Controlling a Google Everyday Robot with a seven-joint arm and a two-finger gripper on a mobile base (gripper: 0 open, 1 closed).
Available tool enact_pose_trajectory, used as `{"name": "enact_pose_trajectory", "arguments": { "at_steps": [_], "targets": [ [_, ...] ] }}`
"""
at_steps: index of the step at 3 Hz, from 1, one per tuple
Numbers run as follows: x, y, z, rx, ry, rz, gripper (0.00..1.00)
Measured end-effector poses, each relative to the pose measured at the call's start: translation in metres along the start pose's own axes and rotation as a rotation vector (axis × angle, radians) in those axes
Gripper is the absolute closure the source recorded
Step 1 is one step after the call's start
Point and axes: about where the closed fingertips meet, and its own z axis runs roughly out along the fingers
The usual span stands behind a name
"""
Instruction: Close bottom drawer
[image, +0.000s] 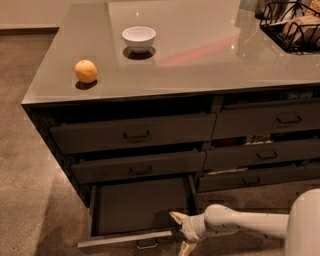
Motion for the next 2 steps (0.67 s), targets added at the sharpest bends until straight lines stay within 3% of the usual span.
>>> {"name": "enact_pose_trajectory", "arguments": {
  "at_steps": [2],
  "targets": [
    [0.052, -0.054, 0.058, 0.068, 0.018, 0.105, 0.05]
  ]
}}
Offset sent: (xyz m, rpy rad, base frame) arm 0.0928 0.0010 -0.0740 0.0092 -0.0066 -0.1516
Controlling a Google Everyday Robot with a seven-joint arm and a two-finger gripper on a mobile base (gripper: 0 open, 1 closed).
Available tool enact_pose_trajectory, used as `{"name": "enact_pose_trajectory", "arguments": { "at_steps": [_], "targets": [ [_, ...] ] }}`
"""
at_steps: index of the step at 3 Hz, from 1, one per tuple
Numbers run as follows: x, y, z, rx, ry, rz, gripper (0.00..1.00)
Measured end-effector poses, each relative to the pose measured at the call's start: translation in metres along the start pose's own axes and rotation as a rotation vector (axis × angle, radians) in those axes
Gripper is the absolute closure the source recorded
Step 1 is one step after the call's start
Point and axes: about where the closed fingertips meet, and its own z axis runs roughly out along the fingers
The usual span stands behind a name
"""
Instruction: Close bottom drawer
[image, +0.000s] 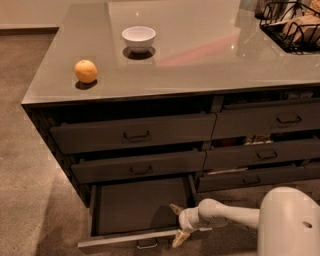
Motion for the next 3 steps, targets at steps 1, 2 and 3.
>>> {"name": "enact_pose_trajectory", "arguments": {
  "at_steps": [1, 2, 3],
  "targets": [
    [0.008, -0.007, 0.012, 0.005, 0.017, 0.024, 0.05],
    [0.015, -0.018, 0.018, 0.03, 0.015, 0.043, 0.22],
    [0.019, -0.033, 0.017, 0.077, -0.005, 0.056, 0.24]
  ]
}}
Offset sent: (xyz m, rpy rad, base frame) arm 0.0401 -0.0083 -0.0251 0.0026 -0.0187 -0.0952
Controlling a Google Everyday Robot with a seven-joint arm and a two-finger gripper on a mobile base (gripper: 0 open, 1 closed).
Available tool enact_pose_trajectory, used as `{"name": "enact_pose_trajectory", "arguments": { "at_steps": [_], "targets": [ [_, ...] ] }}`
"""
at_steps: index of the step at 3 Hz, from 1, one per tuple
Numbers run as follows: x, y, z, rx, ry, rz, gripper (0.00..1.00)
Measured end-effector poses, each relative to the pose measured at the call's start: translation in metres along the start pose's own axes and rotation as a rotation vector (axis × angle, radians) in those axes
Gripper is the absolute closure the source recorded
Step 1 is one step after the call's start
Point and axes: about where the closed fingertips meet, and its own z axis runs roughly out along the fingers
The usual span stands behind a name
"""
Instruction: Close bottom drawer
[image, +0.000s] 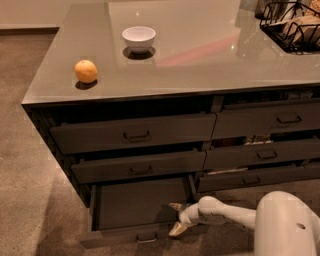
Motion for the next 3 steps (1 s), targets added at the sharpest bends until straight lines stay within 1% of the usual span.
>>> {"name": "enact_pose_trajectory", "arguments": {
  "at_steps": [1, 2, 3],
  "targets": [
    [0.0, -0.003, -0.001, 0.01, -0.005, 0.0, 0.24],
    [-0.015, -0.026, -0.02, 0.099, -0.06, -0.032, 0.2],
    [-0.019, -0.03, -0.046, 0.164, -0.11, -0.056, 0.01]
  ]
}}
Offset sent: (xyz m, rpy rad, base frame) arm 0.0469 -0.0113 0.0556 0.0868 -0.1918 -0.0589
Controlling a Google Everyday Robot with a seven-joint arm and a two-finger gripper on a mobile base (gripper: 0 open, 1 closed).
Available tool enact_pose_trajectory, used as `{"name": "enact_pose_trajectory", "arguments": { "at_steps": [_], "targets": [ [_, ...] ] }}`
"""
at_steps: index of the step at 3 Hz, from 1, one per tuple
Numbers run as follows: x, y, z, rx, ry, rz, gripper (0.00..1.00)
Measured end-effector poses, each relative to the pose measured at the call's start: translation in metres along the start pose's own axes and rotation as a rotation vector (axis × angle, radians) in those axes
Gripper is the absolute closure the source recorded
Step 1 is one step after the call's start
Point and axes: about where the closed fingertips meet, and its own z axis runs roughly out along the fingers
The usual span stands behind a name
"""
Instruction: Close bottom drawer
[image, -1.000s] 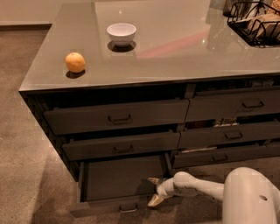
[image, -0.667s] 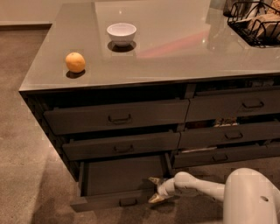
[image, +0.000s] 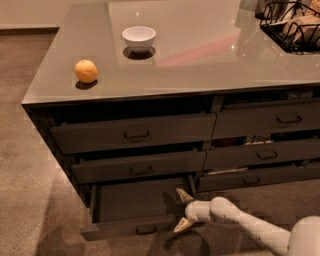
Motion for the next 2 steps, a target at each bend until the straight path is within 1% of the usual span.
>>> {"name": "enact_pose_trajectory", "arguments": {
  "at_steps": [1, 2],
  "targets": [
    [-0.003, 0.018, -0.02, 0.005, -0.072, -0.013, 0.0],
    [0.004, 0.051, -0.021, -0.049, -0.14, 0.001, 0.13]
  ]
}}
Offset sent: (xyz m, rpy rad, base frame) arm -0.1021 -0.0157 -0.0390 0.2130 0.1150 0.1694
